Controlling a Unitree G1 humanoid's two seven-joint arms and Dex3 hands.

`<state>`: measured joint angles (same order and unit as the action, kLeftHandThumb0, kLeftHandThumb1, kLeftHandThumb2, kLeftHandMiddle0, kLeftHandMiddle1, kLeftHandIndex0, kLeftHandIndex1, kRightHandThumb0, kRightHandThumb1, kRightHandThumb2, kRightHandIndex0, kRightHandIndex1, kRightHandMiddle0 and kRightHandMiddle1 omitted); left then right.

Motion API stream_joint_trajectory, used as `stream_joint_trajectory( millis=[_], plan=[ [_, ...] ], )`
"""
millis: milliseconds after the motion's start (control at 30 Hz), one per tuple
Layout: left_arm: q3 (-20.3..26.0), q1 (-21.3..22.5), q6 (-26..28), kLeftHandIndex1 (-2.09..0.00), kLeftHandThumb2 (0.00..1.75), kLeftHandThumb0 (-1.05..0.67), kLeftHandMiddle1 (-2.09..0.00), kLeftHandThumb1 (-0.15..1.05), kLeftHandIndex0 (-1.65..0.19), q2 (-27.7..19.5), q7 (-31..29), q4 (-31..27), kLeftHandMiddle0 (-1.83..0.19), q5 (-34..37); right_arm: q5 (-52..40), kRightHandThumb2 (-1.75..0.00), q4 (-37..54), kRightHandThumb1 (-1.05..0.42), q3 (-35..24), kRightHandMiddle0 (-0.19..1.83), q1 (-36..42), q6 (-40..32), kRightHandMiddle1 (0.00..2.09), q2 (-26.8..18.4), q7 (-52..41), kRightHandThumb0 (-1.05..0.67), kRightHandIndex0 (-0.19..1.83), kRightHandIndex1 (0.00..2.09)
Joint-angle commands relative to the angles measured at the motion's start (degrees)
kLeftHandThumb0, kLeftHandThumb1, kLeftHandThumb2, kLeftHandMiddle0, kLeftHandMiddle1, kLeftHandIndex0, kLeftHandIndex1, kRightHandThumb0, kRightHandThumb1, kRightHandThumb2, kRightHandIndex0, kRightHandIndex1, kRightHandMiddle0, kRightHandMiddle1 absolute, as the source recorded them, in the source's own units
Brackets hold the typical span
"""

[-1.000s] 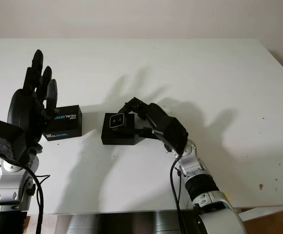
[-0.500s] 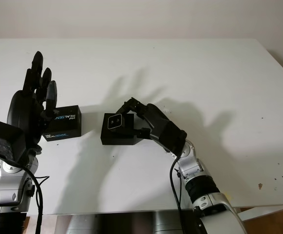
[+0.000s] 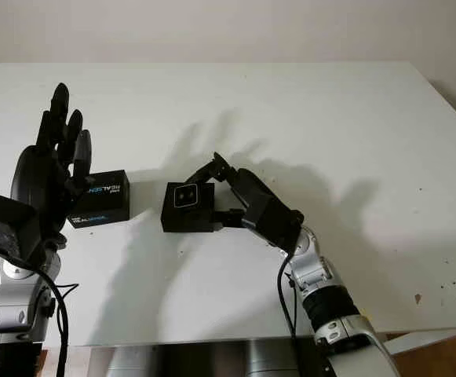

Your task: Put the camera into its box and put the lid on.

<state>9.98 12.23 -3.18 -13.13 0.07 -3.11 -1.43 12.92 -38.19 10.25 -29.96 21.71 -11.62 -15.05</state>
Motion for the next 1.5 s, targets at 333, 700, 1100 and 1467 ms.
stream_joint_trajectory(
  millis=[333, 700, 1100, 1467],
  plan=[
    [0.0, -0.6, -0.3, -0.06, 0.61, -0.7, -0.06, 1.05, 0.04, 0.3, 0.2, -1.0, -0.01, -0.1, 0.0, -0.06, 4.3, -0.91, -2.4, -0.08, -0.3, 1.6, 0.06, -1.2, 6.2, -0.73, -0.17, 0.03],
    [-0.1, -0.5, -0.1, -0.05, 0.61, -0.69, -0.05, 1.05, 0.05, 0.5, 0.2, -0.9, -0.01, 0.1, -2.2, -0.05, 7.7, -0.93, -6.6, -0.1, -1.8, 1.7, 0.05, -2.5, 8.7, -0.75, -0.18, 0.05],
    [1.2, 0.9, 3.3, -0.11, 0.43, -0.61, -0.11, 1.05, -0.07, -6.1, 1.3, -2.4, -0.17, -7.9, -16.5, -0.1, 13.2, -1.04, -10.9, -0.04, 2.1, -3.8, 0.08, -0.5, -0.5, -0.74, -0.09, 0.08],
    [-5.0, 8.8, 0.9, -0.06, 0.04, -0.77, -0.03, 0.93, -0.03, -32.9, -21.3, 8.3, -0.02, -17.7, -28.3, -0.31, 19.4, -1.05, -18.7, -0.02, 2.0, -13.9, 0.06, -1.7, -4.8, -0.77, -0.04, 0.07]
  ],
)
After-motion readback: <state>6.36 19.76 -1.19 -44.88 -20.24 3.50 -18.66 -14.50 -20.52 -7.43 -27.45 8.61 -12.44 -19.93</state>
